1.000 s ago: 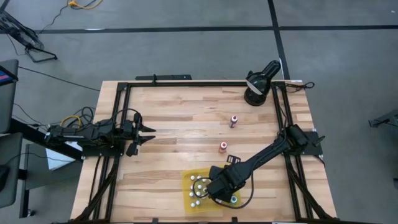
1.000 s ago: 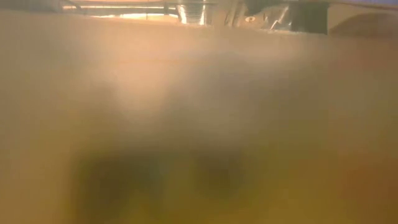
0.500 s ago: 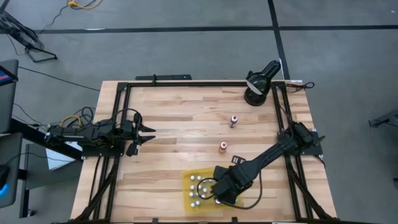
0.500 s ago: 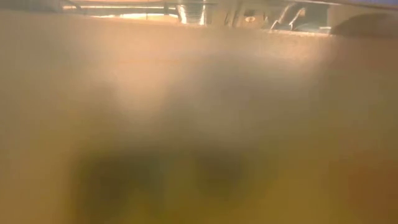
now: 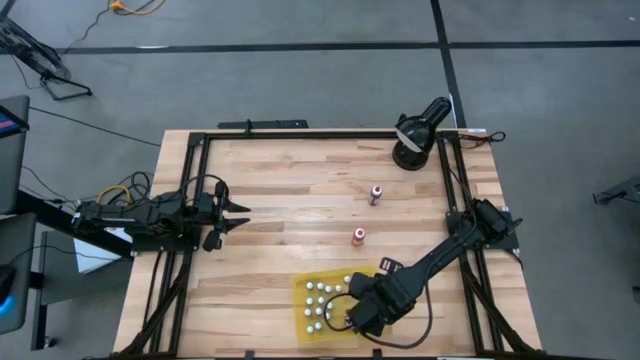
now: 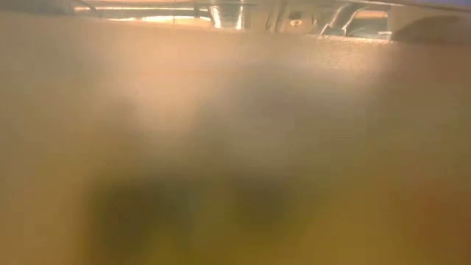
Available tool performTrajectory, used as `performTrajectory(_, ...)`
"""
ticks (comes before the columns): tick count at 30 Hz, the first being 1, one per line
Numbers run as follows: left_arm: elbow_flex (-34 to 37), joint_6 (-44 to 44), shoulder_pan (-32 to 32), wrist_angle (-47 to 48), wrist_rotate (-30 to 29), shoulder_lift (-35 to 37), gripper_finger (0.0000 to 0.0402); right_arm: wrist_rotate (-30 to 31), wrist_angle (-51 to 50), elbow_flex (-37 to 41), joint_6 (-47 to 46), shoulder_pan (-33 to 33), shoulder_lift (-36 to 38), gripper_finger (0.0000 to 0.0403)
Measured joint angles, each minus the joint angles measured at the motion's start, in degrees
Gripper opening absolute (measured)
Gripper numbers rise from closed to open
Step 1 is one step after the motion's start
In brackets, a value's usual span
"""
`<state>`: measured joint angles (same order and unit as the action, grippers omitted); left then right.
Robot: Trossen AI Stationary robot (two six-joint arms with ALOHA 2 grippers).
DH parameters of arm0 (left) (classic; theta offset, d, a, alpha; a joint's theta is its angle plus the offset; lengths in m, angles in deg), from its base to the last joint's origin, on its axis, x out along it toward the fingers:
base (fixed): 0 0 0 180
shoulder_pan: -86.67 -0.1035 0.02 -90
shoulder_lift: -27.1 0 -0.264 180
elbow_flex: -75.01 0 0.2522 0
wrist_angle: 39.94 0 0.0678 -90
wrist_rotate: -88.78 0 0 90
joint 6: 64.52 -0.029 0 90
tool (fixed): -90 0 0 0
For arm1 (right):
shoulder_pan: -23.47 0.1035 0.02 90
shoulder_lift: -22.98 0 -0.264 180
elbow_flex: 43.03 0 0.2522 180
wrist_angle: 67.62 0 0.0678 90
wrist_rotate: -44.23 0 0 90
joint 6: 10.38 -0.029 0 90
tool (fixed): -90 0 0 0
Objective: Pick & Place food coloring
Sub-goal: Put the big black food coloring bottle in the yellow bin
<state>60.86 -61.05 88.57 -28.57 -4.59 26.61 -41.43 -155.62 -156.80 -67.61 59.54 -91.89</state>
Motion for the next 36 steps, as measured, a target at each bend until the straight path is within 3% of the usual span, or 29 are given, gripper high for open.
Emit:
performTrajectory(19, 0.0, 0.0, 0.0, 0.0, 0.0, 0.0, 0.0121, 0.3, 2.6, 0.0, 7.7, 1.2, -0.7, 0.0125)
performTrajectory(36, 0.0, 0.0, 0.0, 0.0, 0.0, 0.0, 0.0121, 0.3, 8.9, 5.6, 12.7, 0.1, -0.8, 0.0131)
